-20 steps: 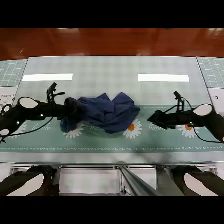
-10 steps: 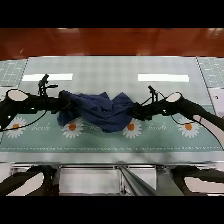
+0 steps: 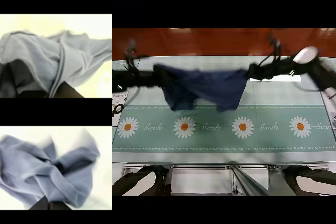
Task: Fold the shirts.
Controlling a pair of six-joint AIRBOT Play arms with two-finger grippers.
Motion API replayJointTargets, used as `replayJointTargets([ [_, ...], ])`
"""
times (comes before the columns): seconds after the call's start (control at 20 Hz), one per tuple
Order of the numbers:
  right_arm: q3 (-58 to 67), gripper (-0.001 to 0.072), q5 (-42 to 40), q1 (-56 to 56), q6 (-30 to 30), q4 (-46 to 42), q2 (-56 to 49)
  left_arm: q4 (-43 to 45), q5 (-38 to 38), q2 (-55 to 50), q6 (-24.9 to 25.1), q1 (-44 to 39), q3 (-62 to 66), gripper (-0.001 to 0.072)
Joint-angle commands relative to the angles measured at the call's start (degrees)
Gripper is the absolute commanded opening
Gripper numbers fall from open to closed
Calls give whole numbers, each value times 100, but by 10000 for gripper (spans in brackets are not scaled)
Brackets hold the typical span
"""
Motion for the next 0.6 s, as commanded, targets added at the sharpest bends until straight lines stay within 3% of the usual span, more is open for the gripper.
replayJointTargets([
  [0.0,2374,34,946,-304,754,-1580,520,-2,-369,192,-195,79,1991,19],
  [0.2,4170,34,1937,-289,721,-2177,1126,0,-1589,223,-516,79,3928,19],
  [0.55,3766,34,2680,-289,575,-2887,3147,122,-2855,1537,-640,63,4218,19],
])
